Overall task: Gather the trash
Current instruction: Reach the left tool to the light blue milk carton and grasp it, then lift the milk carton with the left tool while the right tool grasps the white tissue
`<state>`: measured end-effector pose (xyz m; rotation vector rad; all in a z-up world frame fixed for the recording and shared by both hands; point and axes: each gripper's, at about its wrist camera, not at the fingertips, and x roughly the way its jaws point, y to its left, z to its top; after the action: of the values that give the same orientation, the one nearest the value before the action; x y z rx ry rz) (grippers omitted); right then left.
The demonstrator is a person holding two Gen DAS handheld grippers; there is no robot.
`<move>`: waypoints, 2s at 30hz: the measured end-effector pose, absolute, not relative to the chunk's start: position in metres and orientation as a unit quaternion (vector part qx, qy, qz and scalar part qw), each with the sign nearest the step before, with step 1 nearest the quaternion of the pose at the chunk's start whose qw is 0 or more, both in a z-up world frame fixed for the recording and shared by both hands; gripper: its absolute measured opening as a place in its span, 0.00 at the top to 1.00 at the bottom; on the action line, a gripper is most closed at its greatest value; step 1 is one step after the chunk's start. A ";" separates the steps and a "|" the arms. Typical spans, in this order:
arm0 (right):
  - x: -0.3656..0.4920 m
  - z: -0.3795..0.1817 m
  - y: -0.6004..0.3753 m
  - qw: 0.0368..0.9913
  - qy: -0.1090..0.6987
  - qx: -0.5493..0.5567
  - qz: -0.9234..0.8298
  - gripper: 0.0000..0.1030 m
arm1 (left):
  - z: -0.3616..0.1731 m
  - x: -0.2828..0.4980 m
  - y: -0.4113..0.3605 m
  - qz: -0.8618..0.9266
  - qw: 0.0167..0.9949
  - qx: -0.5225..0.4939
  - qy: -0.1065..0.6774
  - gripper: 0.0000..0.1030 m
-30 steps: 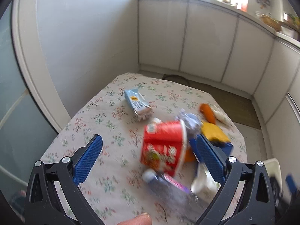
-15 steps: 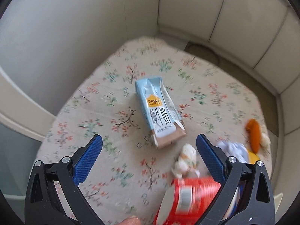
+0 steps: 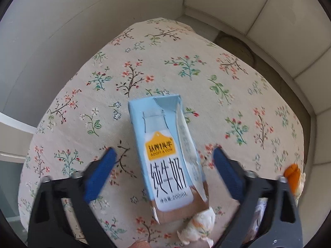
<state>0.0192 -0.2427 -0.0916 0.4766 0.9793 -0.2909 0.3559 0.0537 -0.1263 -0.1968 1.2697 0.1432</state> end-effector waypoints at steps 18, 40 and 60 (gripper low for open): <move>0.076 -0.070 -0.223 0.871 0.457 0.116 -0.137 0.05 | -0.030 0.225 0.081 -0.080 0.858 -0.114 0.495 0.44; 0.266 -0.141 -0.253 0.849 0.528 -0.021 -0.003 0.31 | -0.070 0.201 0.080 -0.178 0.835 -0.134 0.503 0.44; 0.290 -0.150 -0.232 0.856 0.516 -0.016 -0.012 0.57 | -0.078 0.208 0.084 -0.176 0.828 -0.154 0.510 0.44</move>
<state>0.2900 -0.2325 -0.1502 -0.0329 1.0848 -0.0248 0.2082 0.0837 -0.0784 -0.3265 1.0818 -0.3730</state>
